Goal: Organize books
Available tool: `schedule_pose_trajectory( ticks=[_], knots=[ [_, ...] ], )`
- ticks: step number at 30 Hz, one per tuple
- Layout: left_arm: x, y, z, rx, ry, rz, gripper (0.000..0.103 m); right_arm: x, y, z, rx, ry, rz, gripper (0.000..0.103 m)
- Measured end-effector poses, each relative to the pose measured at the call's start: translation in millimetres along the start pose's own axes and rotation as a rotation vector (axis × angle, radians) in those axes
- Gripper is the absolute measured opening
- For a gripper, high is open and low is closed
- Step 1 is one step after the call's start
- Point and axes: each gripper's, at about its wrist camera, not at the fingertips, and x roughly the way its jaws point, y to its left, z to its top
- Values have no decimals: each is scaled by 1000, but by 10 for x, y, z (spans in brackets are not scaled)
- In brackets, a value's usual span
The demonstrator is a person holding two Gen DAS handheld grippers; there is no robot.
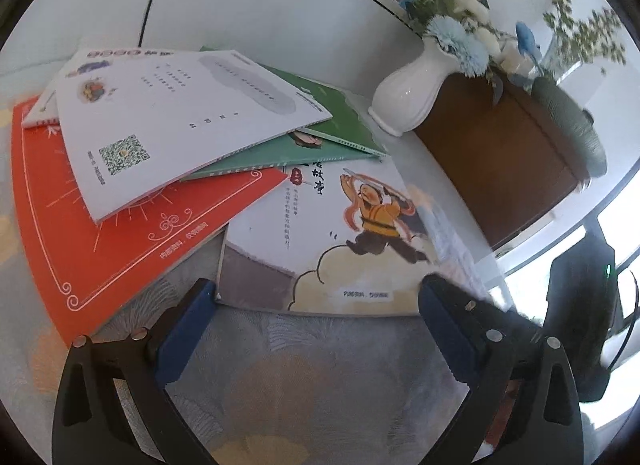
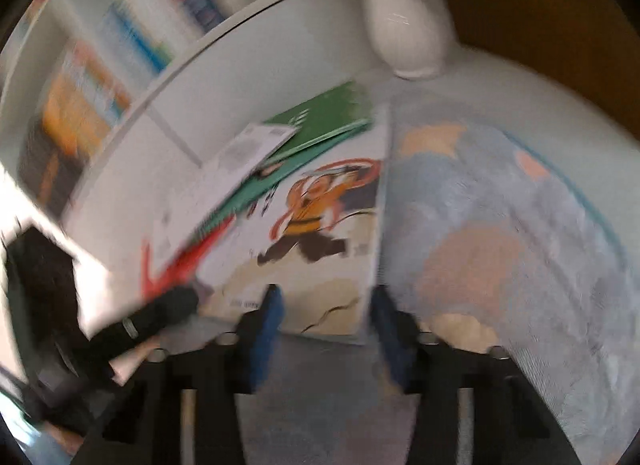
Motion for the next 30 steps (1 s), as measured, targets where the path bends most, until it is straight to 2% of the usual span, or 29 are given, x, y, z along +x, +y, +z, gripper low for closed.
schedule_pose_trajectory(
  ticks=[5, 6, 8, 13, 18, 23, 27, 30],
  knots=[
    [17, -60, -30, 44, -7, 41, 99, 106, -131, 80, 120, 43, 135, 35],
    [20, -69, -34, 52, -8, 48, 99, 157, -186, 110, 183, 55, 202, 35],
    [23, -92, -48, 74, -7, 62, 99, 266, -238, 143, 259, 77, 282, 35],
    [37, -149, -67, 100, -3, 108, 99, 370, -2, 198, 166, 96, 210, 33],
    [-13, -208, -86, 146, 65, 136, 99, 335, -13, 124, 220, 55, 202, 25],
    [-199, -263, -105, 181, 96, 153, 99, 211, 137, 39, 144, 71, 188, 25],
    [-377, -192, -180, 140, 166, 82, 99, 6, 95, -183, 149, 106, 204, 25],
    [-495, -107, -311, 91, 223, 62, 99, -221, 26, -450, 170, 136, 209, 25]
  ],
)
